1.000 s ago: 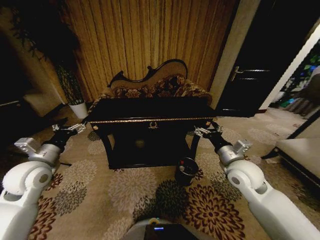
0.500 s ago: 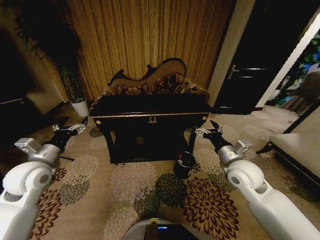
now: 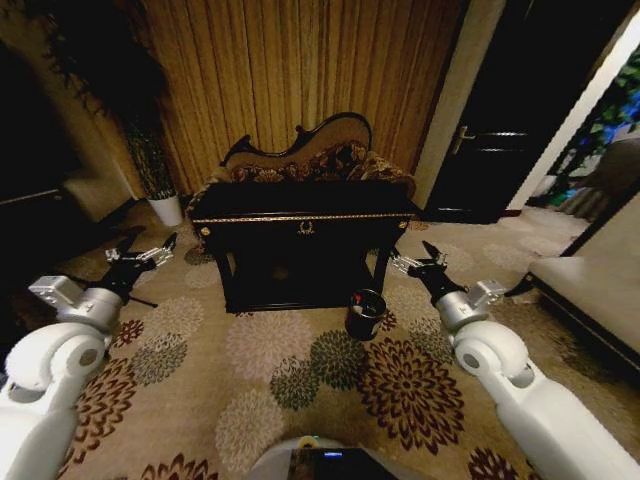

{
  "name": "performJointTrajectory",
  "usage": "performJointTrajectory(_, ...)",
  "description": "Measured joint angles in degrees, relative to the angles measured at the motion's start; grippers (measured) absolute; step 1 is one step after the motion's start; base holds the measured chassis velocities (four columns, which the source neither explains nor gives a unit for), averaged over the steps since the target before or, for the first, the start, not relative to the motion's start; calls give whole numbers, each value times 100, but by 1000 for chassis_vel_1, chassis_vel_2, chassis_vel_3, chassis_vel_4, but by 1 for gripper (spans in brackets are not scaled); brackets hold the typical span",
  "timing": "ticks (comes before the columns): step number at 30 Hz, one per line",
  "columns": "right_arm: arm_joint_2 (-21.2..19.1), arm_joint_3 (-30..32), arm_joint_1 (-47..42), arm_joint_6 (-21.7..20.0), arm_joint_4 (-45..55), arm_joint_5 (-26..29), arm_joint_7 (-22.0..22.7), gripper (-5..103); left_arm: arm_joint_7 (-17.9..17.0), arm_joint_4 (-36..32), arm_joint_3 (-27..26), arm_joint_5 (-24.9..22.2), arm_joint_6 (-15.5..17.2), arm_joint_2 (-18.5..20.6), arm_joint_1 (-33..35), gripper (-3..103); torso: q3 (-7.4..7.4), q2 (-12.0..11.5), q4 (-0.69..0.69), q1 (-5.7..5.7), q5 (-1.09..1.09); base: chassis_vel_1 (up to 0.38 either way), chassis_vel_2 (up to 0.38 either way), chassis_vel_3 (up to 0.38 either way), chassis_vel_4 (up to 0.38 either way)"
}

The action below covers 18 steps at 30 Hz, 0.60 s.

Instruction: Move to the front of the table and place the trash on the table into the trash bin.

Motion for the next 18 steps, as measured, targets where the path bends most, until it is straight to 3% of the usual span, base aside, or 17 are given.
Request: performJointTrajectory(18,6,42,-56,7,-18,-22,-2,100,16,-26,2,-5,-15,-25,12,100,-1,2,2,-2,-1,166,-157,-155,175)
